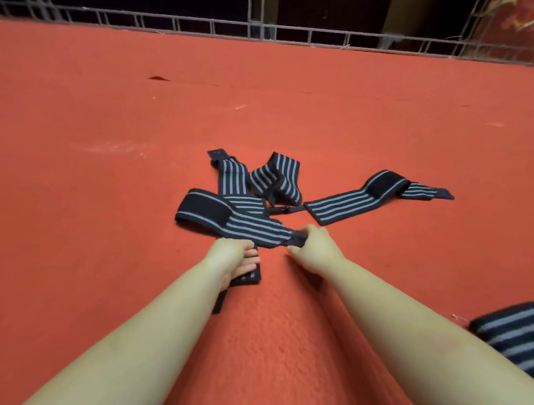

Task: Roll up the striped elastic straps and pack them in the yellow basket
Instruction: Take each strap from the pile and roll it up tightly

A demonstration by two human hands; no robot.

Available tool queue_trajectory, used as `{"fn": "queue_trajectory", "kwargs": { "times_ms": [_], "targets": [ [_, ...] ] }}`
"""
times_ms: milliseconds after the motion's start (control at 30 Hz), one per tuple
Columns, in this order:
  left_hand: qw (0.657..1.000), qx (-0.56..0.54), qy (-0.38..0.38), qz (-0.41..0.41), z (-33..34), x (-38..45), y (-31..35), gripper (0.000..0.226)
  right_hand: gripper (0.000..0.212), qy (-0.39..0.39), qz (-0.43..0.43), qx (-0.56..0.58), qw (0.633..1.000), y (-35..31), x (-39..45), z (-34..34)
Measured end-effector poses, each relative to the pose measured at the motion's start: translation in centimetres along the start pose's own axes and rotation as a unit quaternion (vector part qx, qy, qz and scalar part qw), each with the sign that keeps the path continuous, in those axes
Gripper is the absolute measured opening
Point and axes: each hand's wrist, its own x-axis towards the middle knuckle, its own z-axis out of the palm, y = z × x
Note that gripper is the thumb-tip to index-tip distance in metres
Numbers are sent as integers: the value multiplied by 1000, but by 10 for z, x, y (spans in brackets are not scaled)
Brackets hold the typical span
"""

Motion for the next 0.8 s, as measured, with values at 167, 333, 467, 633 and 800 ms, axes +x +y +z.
{"fn": "queue_trajectory", "kwargs": {
  "times_ms": [167, 333, 467, 633, 800],
  "targets": [
    [994, -99, -9, -40, 29, 14, 0, 31, 69, -4, 26, -24, 999, 12, 22, 4],
    [988, -149, 1, -33, 49, 23, 0, 42, 28, -24, 47, 53, 997, 18, 46, 0],
    [982, -189, 12, -20, 57, 16, 1, 42, 15, -2, 24, 92, 995, 22, 46, -2],
    [978, -209, 29, 5, 59, 1, 5, 41, 16, 29, 71, 226, 971, 28, 43, -11],
    [992, -112, 16, 50, 50, -9, 1, 42, 15, -4, 35, 276, 960, 12, 17, -27]
  ]
}}
